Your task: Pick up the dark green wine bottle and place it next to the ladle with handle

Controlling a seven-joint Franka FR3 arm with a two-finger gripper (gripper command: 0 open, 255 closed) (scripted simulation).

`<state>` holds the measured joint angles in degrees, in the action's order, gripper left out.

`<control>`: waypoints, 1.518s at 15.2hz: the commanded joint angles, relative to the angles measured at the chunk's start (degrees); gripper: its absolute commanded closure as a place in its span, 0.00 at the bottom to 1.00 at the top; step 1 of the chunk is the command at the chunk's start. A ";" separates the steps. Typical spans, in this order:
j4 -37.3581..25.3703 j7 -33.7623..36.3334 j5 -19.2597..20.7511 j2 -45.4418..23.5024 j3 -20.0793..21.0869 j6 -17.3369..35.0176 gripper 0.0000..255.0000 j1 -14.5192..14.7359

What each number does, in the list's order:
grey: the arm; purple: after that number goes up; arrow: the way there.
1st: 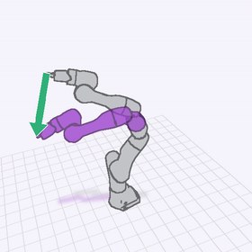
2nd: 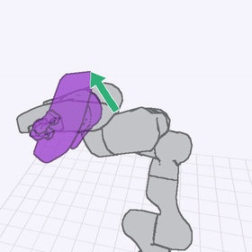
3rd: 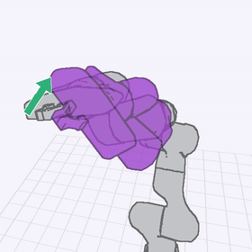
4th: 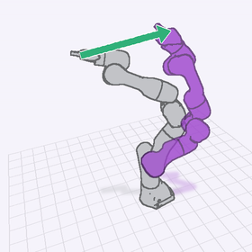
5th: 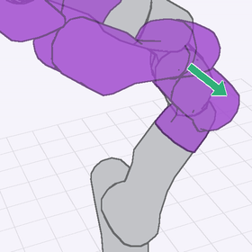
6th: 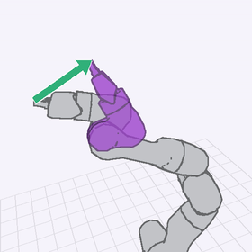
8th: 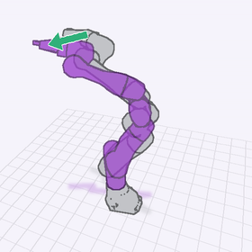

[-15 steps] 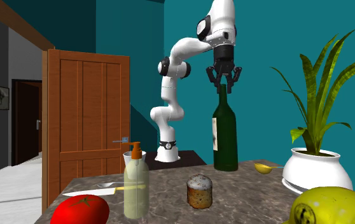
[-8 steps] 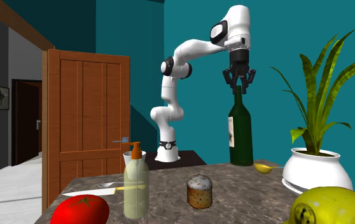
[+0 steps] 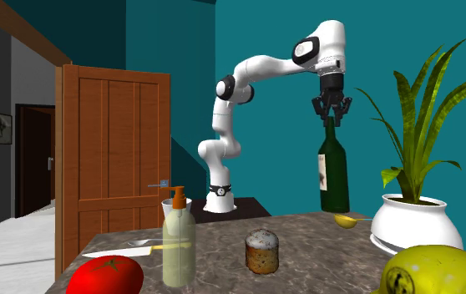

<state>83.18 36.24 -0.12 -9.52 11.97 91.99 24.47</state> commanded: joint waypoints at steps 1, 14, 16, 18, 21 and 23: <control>-2.33 2.79 0.52 -1.67 1.06 -0.60 1.00 1.70; 6.13 5.26 0.72 -1.78 1.98 8.00 1.00 3.17; 7.72 5.22 0.71 -1.74 1.96 9.55 1.00 3.13; 9.23 5.19 0.71 -1.76 1.94 11.09 1.00 3.10; 11.37 5.15 0.75 -1.89 1.92 13.35 1.00 3.08; 12.72 5.15 0.78 -2.04 1.90 14.84 1.00 3.06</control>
